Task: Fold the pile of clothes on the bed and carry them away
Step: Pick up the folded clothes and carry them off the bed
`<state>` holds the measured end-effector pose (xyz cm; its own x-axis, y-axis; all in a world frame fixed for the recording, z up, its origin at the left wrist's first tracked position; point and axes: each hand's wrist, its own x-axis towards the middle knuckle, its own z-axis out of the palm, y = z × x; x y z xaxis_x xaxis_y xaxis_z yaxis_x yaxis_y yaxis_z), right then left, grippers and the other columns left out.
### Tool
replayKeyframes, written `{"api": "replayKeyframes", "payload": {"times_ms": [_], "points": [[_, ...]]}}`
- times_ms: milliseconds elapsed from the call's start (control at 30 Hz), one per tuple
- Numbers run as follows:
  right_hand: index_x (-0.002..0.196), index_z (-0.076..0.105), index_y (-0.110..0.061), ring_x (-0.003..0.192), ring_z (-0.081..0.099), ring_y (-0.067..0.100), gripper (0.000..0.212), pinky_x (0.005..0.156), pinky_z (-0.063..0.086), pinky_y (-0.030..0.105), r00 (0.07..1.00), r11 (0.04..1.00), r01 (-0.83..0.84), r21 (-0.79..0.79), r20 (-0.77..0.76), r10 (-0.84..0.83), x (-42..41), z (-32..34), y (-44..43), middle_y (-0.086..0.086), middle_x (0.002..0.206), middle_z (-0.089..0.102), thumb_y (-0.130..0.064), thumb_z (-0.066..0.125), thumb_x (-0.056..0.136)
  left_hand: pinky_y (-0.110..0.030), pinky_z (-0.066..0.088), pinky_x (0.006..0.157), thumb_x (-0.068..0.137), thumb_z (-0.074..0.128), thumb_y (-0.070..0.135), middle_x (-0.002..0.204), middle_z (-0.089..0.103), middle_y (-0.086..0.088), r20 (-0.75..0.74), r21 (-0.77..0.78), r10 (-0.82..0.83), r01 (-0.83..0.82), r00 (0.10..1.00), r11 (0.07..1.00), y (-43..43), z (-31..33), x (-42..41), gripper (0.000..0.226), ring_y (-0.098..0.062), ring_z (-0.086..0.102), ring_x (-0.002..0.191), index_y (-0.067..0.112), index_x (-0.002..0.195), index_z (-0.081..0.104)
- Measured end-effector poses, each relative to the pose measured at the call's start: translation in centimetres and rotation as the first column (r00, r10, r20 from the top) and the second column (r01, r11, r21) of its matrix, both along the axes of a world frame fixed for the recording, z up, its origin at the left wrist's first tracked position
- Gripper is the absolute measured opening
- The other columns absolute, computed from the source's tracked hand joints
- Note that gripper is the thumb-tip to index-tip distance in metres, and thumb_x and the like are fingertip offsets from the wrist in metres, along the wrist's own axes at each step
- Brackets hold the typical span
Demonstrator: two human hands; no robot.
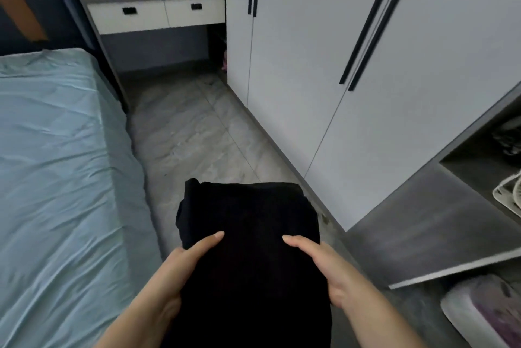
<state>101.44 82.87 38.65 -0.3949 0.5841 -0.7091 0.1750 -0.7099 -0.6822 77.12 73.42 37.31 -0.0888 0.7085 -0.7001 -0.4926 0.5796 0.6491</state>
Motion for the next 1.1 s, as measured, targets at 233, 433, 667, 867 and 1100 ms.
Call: {"api": "replayKeyframes", "payload": {"times_ms": [233, 433, 667, 867, 1100], "points": [[0.116, 0.066, -0.021, 0.094, 0.072, 0.019, 0.051, 0.074, 0.059, 0.032, 0.976, 0.976, -0.217, -0.012, -0.027, 0.216, -7.0, -0.2, 14.4, 0.002, 0.103, 0.075, -0.038, 0.082, 0.070, -0.044, 0.055, 0.087, 0.066, 0.085, 0.039, 0.107, 0.072, -0.017, 0.021, -0.001, 0.214, -0.214, 0.977, 0.977, 9.2, -0.1, -4.6, 0.061, -0.034, 0.070, 0.098, 0.009, 0.117, 0.067], [0.119, 0.066, -0.016, 0.101, 0.070, 0.024, 0.054, 0.096, 0.052, 0.043, 0.912, 0.912, -0.410, -0.011, -0.032, 0.410, -15.0, 0.1, 25.3, 0.006, 0.109, 0.073, -0.038, 0.081, 0.072, -0.043, 0.055, 0.085, 0.068, 0.084, 0.036, 0.108, 0.072, -0.017, 0.011, 0.000, 0.409, -0.409, 0.912, 0.912, 16.1, 0.6, -9.1, 0.056, -0.034, 0.070, 0.098, 0.011, 0.116, 0.069], [0.117, 0.067, -0.013, 0.099, 0.071, 0.025, 0.056, 0.093, 0.054, 0.043, 0.849, 0.848, -0.528, -0.043, -0.050, 0.526, -25.9, -0.6, 33.3, 0.009, 0.107, 0.074, -0.038, 0.082, 0.069, -0.039, 0.059, 0.075, 0.069, 0.082, 0.036, 0.106, 0.072, -0.017, 0.012, -0.027, 0.555, -0.555, 0.832, 0.832, 21.5, 1.1, -16.7, 0.053, -0.034, 0.071, 0.095, 0.009, 0.113, 0.070], [0.121, 0.063, -0.011, 0.102, 0.070, 0.028, 0.070, 0.095, 0.052, 0.046, 0.834, 0.834, -0.551, -0.027, -0.020, 0.551, -37.0, -1.4, 39.2, 0.010, 0.110, 0.072, -0.041, 0.086, 0.062, -0.041, 0.058, 0.077, 0.065, 0.086, 0.039, 0.105, 0.073, -0.017, -0.025, -0.014, 0.581, -0.581, 0.813, 0.813, 27.0, 0.5, -27.1, 0.058, -0.034, 0.071, 0.095, 0.011, 0.113, 0.071], [0.123, 0.062, -0.014, 0.100, 0.070, 0.026, 0.077, 0.092, 0.055, 0.044, 0.837, 0.836, -0.547, -0.037, -0.010, 0.547, -49.1, -0.6, 45.2, 0.008, 0.110, 0.073, -0.044, 0.089, 0.057, -0.039, 0.059, 0.072, 0.065, 0.085, 0.040, 0.102, 0.074, -0.016, -0.020, 0.001, 0.563, -0.563, 0.826, 0.826, 32.9, 1.9, -39.7, 0.055, -0.034, 0.072, 0.091, 0.011, 0.110, 0.071]]}}
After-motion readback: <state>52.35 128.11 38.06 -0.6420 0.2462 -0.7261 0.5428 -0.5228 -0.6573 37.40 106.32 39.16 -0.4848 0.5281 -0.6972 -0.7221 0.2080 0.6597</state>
